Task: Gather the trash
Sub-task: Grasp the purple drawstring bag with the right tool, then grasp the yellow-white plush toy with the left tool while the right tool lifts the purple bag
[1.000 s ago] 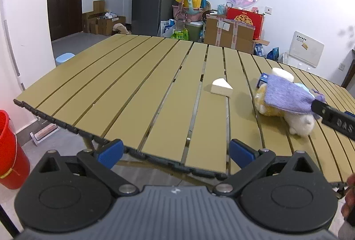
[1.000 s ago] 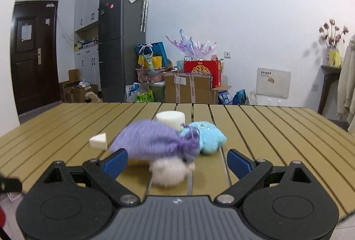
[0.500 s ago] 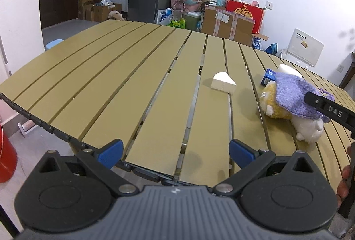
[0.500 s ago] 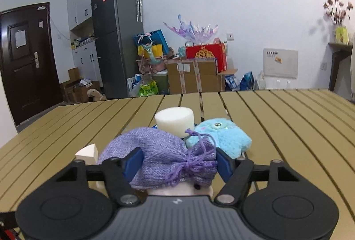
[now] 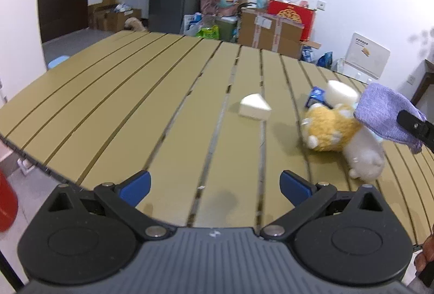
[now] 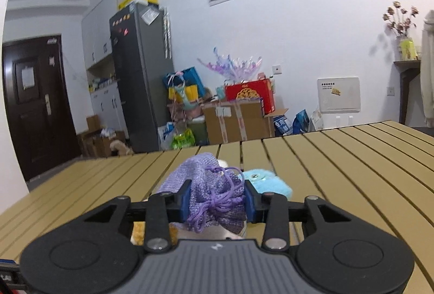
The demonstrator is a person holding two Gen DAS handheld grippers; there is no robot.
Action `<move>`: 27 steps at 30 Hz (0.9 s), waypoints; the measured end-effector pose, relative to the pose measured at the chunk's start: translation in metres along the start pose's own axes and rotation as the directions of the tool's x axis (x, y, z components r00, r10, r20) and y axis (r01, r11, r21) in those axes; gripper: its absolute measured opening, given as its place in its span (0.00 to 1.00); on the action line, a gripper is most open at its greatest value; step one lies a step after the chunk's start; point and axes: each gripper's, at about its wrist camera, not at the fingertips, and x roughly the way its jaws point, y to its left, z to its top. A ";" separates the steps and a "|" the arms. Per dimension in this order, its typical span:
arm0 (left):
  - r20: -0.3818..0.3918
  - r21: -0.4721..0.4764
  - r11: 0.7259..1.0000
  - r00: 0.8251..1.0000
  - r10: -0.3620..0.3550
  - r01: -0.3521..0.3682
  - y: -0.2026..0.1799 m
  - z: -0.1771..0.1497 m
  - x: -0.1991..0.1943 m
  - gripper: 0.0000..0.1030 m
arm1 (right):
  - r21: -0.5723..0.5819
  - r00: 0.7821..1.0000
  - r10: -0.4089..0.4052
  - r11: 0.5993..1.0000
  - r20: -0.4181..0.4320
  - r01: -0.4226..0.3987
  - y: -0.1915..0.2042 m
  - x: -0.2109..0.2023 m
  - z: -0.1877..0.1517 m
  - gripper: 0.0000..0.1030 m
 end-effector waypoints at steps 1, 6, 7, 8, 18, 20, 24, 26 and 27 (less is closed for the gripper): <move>0.002 0.009 1.000 1.000 -0.003 0.003 -0.006 0.002 -0.001 1.00 | 0.009 1.000 -0.006 1.000 0.007 0.006 -0.004 -0.003 0.001 0.36; 0.017 0.070 0.997 1.000 -0.026 0.025 -0.037 0.011 -0.002 1.00 | 0.055 0.999 -0.037 0.998 0.032 0.035 -0.032 -0.017 0.000 0.36; 0.018 0.082 0.996 0.999 -0.029 0.027 -0.045 0.013 -0.002 1.00 | 0.063 0.998 -0.045 0.997 0.038 0.042 -0.037 -0.020 -0.001 0.36; 0.017 0.091 0.995 0.999 -0.032 0.030 -0.053 0.014 -0.001 1.00 | 0.074 0.998 -0.055 0.996 0.045 0.051 -0.044 -0.023 -0.001 0.36; -0.046 0.092 0.994 0.997 -0.056 0.060 -0.129 0.026 0.022 1.00 | 0.120 0.992 -0.114 0.987 0.062 0.106 -0.092 -0.026 -0.005 0.36; -0.061 0.070 0.996 0.997 -0.045 0.049 -0.138 0.026 0.027 1.00 | 0.138 0.991 -0.124 0.984 0.057 0.115 -0.103 -0.024 -0.007 0.36; -0.105 0.033 0.999 0.994 -0.005 0.009 -0.160 0.030 0.046 1.00 | 0.167 0.990 -0.131 0.979 0.053 0.120 -0.117 -0.023 -0.009 0.36; -0.122 0.006 1.000 0.993 0.009 -0.008 -0.168 0.032 0.053 1.00 | 0.173 0.989 -0.134 0.977 0.056 0.122 -0.122 -0.022 -0.010 0.36; -0.127 -0.007 1.000 0.992 0.016 -0.017 -0.171 0.032 0.056 1.00 | 0.177 0.989 -0.134 0.977 0.058 0.122 -0.125 -0.021 -0.010 0.36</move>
